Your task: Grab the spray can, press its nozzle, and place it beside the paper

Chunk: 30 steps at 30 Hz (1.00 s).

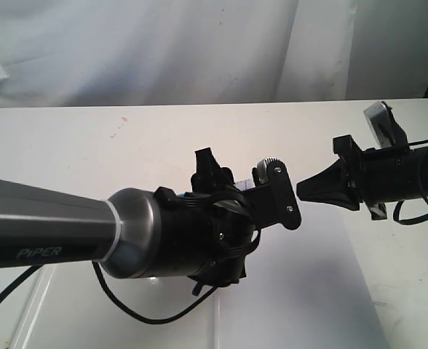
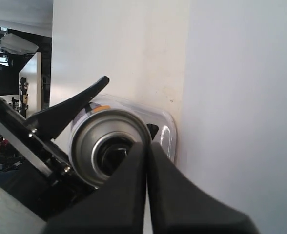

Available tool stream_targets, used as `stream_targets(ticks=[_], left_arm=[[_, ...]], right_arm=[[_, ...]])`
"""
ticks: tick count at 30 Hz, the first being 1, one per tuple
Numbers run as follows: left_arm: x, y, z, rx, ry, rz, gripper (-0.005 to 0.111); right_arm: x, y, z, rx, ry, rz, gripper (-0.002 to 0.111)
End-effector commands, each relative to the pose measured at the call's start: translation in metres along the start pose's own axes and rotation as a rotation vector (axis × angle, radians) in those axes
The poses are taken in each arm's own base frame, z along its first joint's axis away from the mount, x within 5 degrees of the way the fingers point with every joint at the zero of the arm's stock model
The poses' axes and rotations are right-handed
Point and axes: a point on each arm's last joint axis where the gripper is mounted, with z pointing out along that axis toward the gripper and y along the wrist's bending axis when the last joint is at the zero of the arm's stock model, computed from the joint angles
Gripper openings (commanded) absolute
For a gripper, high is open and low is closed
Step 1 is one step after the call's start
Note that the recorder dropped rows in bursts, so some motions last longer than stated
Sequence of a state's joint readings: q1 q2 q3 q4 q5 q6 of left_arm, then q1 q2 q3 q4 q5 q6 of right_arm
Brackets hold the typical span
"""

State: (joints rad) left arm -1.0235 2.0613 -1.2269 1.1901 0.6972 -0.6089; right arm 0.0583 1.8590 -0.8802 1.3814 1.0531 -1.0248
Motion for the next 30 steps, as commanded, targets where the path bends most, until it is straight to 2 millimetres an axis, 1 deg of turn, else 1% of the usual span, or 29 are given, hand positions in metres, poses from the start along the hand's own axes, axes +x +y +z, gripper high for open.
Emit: stream_targets(ticks=[1,9,18,30], left_arm=[[-0.006,0.004,-0.005,-0.002,-0.036,-0.022,0.0],[-0.006,0.004,-0.005,-0.001,-0.038,-0.022,0.0],[-0.006,0.004,-0.005,0.0,-0.04,-0.02,0.0],[-0.006,0.004,-0.005,0.0,-0.04,-0.02,0.0]], right_arm=[[-0.002,0.004,0.0,-0.042,-0.002,-0.024,0.0],[0.0,0.006,0.001,-0.047,0.008,-0.042,0.0],[0.007,0.013,0.017,-0.021,0.067,-0.087,0.0],[0.007,0.013,0.017,-0.019,0.066,-0.082,0.0]])
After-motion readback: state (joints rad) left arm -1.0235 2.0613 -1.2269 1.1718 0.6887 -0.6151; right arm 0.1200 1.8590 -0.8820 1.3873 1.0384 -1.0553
